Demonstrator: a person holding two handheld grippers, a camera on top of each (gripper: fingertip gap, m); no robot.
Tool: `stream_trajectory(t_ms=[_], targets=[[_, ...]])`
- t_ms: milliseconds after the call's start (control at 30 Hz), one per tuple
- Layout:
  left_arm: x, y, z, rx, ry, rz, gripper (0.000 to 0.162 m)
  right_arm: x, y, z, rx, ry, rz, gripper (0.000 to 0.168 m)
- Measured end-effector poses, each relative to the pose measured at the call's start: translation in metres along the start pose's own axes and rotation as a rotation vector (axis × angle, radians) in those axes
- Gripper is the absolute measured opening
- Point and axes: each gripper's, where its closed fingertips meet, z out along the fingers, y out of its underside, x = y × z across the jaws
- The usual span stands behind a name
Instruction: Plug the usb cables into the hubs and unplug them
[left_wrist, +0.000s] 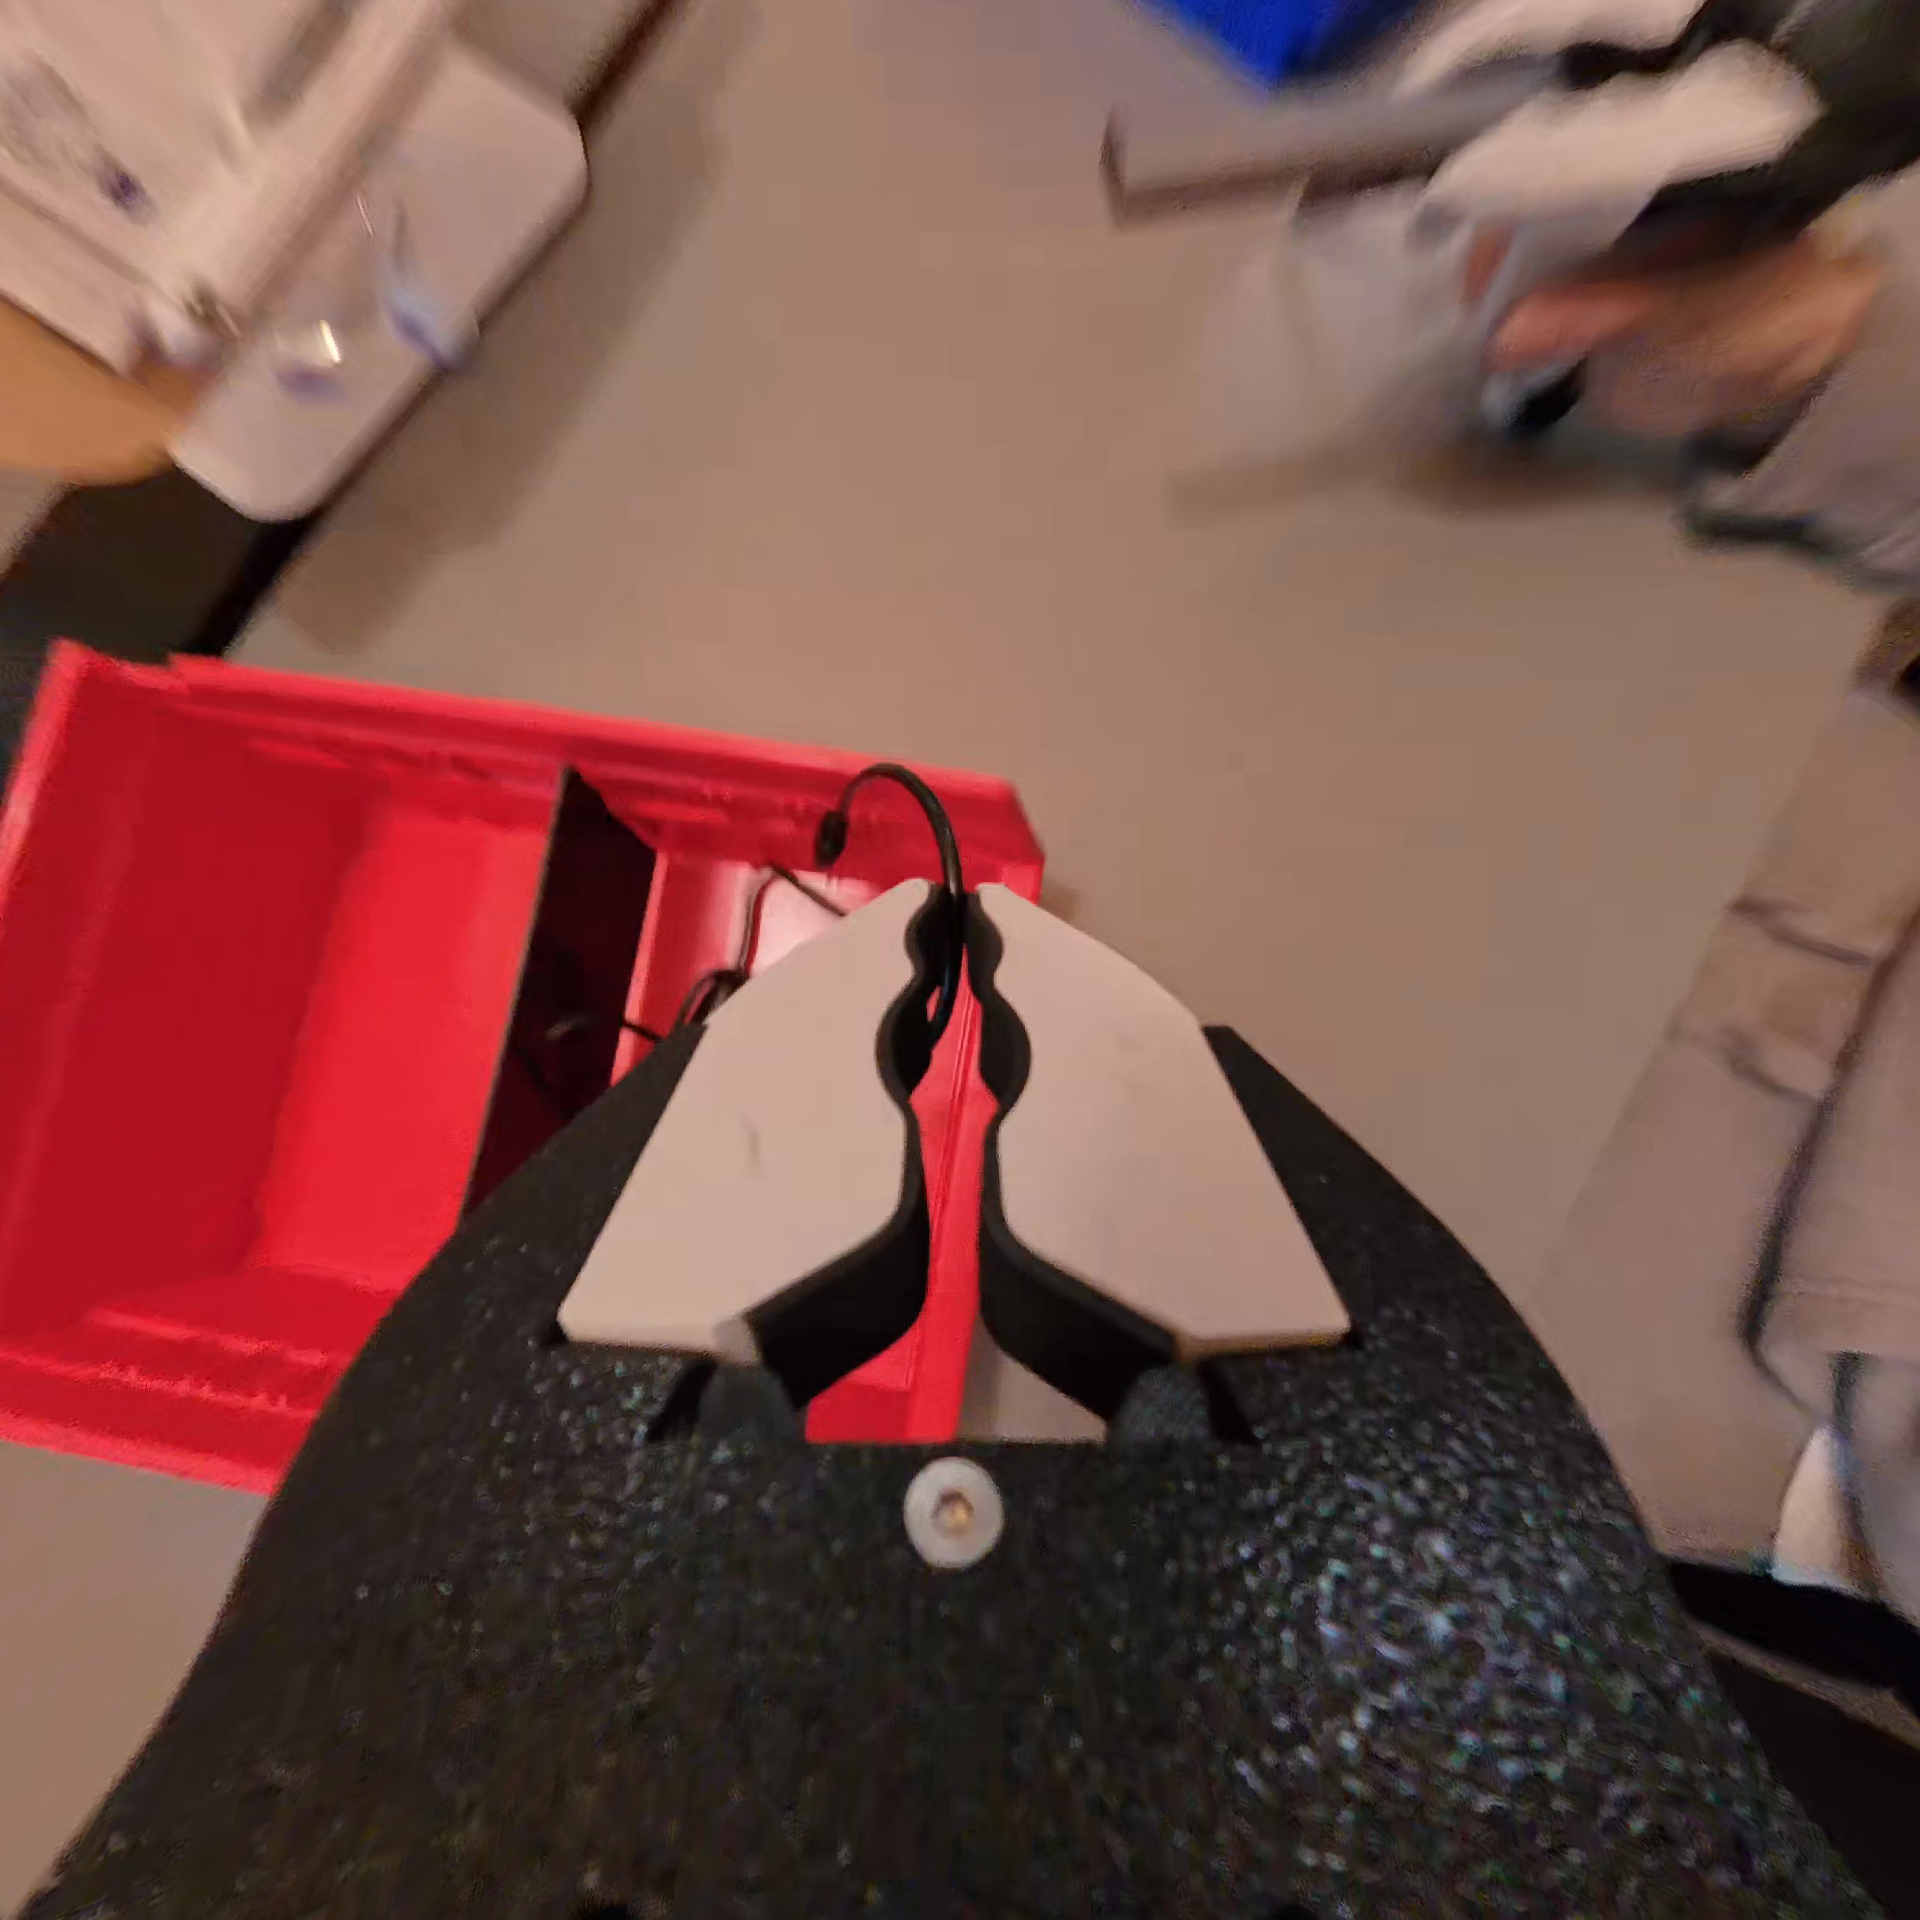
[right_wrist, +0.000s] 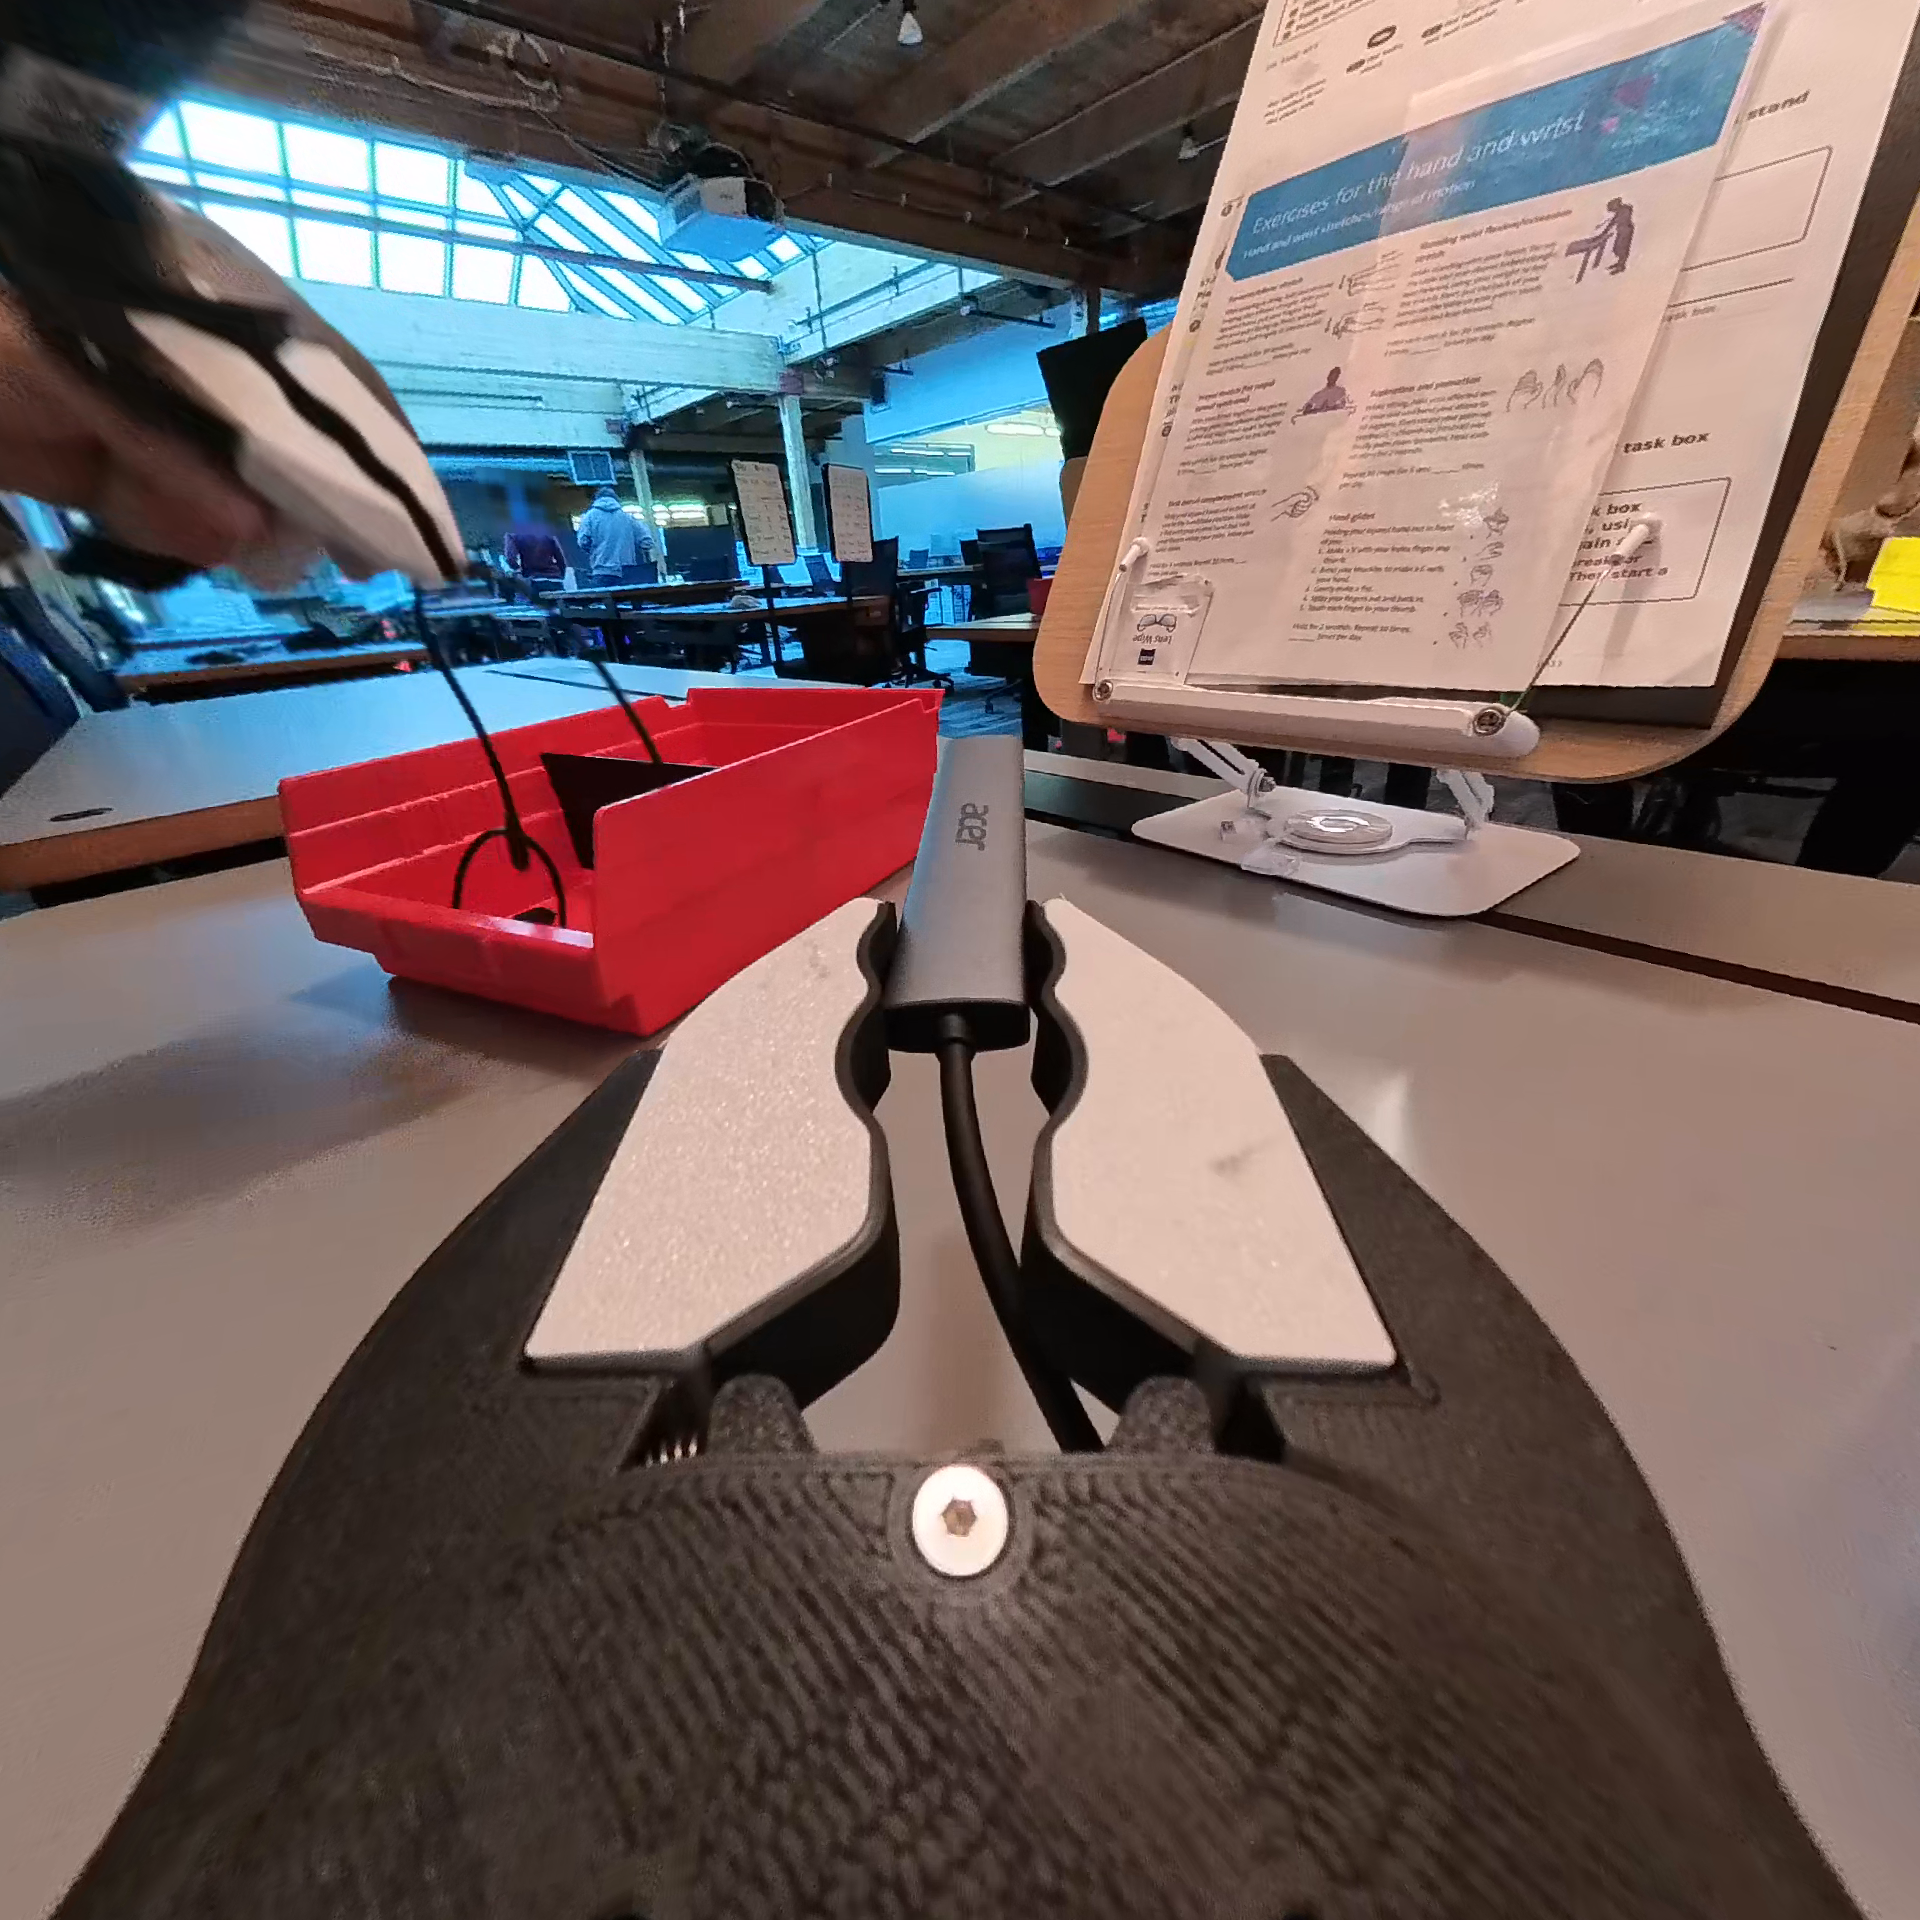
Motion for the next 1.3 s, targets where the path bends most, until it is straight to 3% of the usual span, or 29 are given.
stream_trajectory(t_ms=[33,200,300,400,500,633,833,967,1033,1167,1300], targets=[[0.002,-0.014,-0.015,0.071,0.020,-0.012,0.003,0.000,0.000,0.000,0.001,0.001,0.003,0.023],[0.025,-0.067,-0.064,0.334,0.115,-0.014,0.002,0.004,-0.002,-0.002,0.021,0.010,0.026,0.023],[0.063,-0.082,-0.063,0.413,0.151,0.208,0.003,0.009,-0.006,-0.006,0.052,0.019,0.063,0.023],[0.117,-0.073,-0.026,0.409,0.160,0.568,0.002,0.019,-0.011,-0.012,0.104,0.029,0.137,0.023],[0.166,-0.038,0.034,0.347,0.183,0.830,0.002,0.030,-0.015,-0.019,0.152,0.054,0.198,0.023],[0.185,0.024,0.098,0.195,0.224,0.954,0.002,0.033,-0.016,-0.022,0.141,0.059,0.168,0.024],[0.173,0.079,0.116,0.039,0.319,0.750,0.005,0.030,-0.015,-0.020,0.131,0.053,0.145,0.023],[0.170,0.075,0.102,0.040,0.387,0.426,0.031,0.028,-0.014,-0.019,0.122,0.044,0.140,0.023],[0.151,0.052,0.104,0.114,0.243,0.265,0.044,0.027,-0.014,-0.018,0.119,0.044,0.133,0.023],[0.089,0.037,0.123,0.097,-0.270,-0.016,0.034,0.025,-0.012,-0.016,0.103,0.041,0.112,0.023],[0.081,0.047,0.153,-0.025,-0.384,-0.011,0.034,0.022,-0.012,-0.015,0.099,0.034,0.092,0.023]])
